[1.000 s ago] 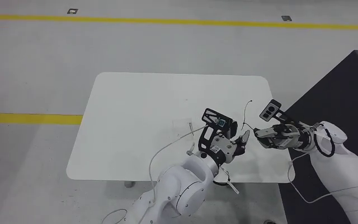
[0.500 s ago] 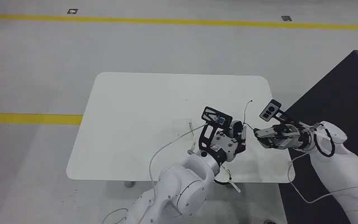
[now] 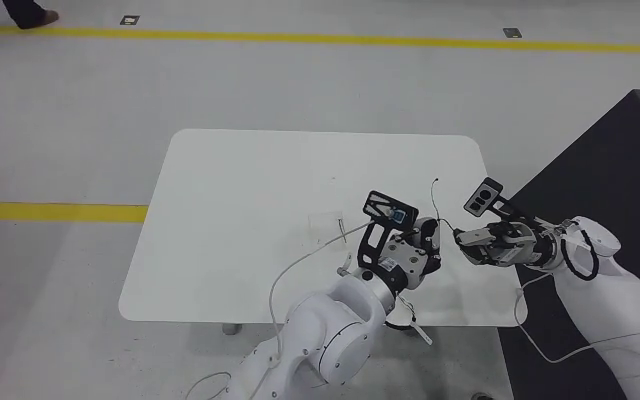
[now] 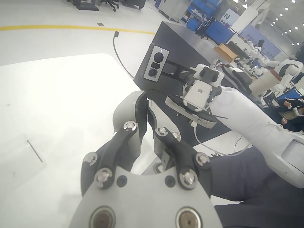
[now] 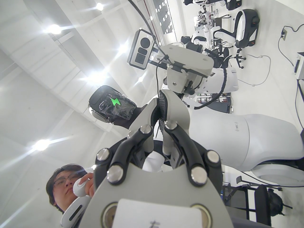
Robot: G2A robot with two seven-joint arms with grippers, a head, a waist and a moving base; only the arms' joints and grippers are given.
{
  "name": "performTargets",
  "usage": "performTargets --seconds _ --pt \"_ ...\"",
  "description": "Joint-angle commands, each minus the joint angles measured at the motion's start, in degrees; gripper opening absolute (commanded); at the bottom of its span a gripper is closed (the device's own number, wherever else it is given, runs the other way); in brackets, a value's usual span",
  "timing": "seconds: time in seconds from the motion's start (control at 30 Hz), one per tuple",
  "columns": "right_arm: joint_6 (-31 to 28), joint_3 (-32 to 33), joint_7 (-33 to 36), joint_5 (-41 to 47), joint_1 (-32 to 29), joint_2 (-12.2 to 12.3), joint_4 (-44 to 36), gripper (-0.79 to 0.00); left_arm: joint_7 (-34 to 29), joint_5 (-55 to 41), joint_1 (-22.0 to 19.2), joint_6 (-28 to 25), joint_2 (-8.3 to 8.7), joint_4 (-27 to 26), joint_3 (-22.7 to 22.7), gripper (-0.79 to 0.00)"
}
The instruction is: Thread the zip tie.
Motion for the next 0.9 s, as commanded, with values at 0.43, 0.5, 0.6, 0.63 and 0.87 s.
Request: performTargets --seconds 0.43,0.5,0.6,0.63,0.87 --pt "0.3 4.0 -2.6 1.6 -0.8 -0.2 -1.1 -0.785 -1.0 0.4 1.0 -0.8 -0.14 0.7 -0.6 -0.785" --pt "0.2 4.4 -2.5 1.5 -0.7 -0.2 -1.0 -0.785 -0.9 0.4 1.1 -0.8 -0.20 0.8 -0.6 -0.785" --pt "0.2 5.1 -2.4 1.7 -0.7 -0.3 -0.9 -0.785 -0.8 0.6 1.1 -0.8 -0.26 1.1 -0.6 -0.785" --pt "0.3 5.3 -2.3 1.7 -0.7 -0.3 -0.9 -0.785 -0.7 0.7 1.2 -0.8 -0.28 1.2 -0.7 -0.785" --pt "0.2 6.7 -2.4 2.1 -0.7 -0.4 -1.0 -0.785 -0.5 0.9 1.8 -1.1 -0.27 1.1 -1.3 -0.785"
